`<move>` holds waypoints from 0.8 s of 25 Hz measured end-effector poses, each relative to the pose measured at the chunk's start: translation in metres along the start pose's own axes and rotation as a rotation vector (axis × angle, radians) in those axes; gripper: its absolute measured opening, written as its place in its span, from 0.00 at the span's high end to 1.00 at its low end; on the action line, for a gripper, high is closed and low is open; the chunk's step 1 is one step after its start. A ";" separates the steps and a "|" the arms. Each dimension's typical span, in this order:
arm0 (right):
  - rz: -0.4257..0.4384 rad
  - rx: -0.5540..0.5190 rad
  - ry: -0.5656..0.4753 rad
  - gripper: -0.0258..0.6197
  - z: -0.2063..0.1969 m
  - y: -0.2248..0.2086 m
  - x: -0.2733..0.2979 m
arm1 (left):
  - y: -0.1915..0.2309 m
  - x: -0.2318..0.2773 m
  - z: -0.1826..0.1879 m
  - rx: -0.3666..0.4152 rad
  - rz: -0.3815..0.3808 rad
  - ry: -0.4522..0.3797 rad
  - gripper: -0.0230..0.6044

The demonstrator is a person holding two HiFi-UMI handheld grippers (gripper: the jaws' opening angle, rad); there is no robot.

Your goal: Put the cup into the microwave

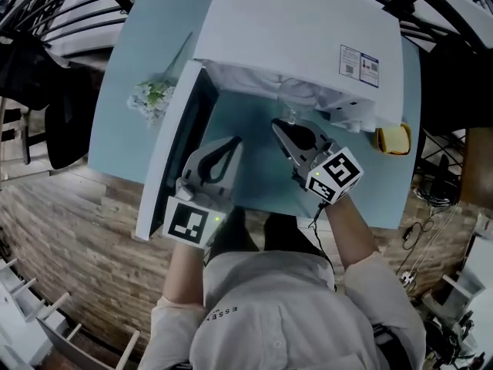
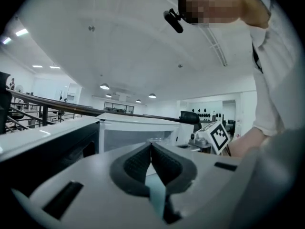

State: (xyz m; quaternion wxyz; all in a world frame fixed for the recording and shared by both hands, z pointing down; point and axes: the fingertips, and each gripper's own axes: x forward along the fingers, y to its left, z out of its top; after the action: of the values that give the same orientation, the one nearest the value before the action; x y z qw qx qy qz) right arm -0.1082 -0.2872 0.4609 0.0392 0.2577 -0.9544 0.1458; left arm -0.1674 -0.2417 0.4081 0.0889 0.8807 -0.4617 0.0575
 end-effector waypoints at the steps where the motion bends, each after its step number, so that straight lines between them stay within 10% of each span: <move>1: -0.004 0.004 0.007 0.93 -0.005 -0.006 0.004 | 0.002 0.003 -0.003 -0.004 -0.001 0.002 0.96; 20: 0.015 -0.037 0.016 0.93 -0.018 -0.066 0.070 | 0.025 0.039 -0.042 -0.042 0.029 0.045 0.96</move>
State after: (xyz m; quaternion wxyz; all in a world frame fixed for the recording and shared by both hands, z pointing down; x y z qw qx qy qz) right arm -0.1354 -0.3699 0.5052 0.0505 0.2486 -0.9585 0.1303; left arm -0.1663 -0.2782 0.4587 0.1170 0.8703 -0.4735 0.0689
